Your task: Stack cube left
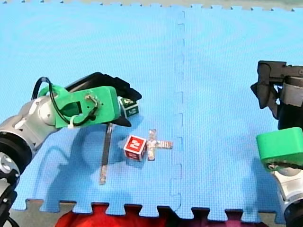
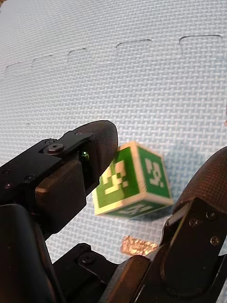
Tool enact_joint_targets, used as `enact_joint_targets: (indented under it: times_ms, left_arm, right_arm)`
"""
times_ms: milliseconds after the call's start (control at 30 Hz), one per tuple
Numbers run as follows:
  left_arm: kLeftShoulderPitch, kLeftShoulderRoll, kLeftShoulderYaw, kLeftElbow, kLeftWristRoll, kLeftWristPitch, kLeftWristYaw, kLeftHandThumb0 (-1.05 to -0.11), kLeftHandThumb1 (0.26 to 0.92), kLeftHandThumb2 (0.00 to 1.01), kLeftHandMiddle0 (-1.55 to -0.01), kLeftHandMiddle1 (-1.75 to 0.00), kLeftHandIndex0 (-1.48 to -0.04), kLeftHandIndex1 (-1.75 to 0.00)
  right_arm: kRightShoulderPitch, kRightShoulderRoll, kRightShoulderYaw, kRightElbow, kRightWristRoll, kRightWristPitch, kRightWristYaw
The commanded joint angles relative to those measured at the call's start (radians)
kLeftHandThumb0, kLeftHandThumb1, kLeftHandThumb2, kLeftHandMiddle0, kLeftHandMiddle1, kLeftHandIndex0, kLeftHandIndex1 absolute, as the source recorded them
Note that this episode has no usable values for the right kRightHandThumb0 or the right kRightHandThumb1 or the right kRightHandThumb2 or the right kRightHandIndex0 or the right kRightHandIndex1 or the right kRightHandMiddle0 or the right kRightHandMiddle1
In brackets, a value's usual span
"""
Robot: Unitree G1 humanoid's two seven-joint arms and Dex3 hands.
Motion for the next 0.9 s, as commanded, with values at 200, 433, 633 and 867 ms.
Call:
enact_joint_targets:
  times_ms: [200, 433, 633, 867]
  left_arm:
    - [0.003, -0.001, -0.009, 0.009, 0.024, 0.005, 0.014, -0.849, 0.719, 0.0, -0.95, -1.75, -0.72, 0.0]
    - [-0.002, -0.001, -0.008, 0.012, 0.025, 0.045, -0.063, -0.871, 0.724, 0.0, -0.94, -1.75, -0.51, 0.0]
    - [0.008, 0.002, -0.025, 0.008, 0.04, 0.04, -0.07, -0.898, 0.736, 0.01, -0.94, -1.75, -0.46, 0.0]
    - [0.017, 0.026, -0.041, 0.006, 0.052, 0.048, -0.091, -0.909, 0.745, 0.01, -0.94, -1.75, -0.46, -0.01]
  right_arm:
    - [0.014, -0.006, -0.003, -0.013, 0.006, -0.008, 0.003]
    - [0.028, -0.007, -0.007, -0.037, 0.008, -0.002, 0.007]
    - [0.034, -0.009, -0.01, -0.045, 0.013, -0.002, 0.012]
    - [0.038, -0.015, -0.02, -0.048, 0.029, -0.006, 0.03]
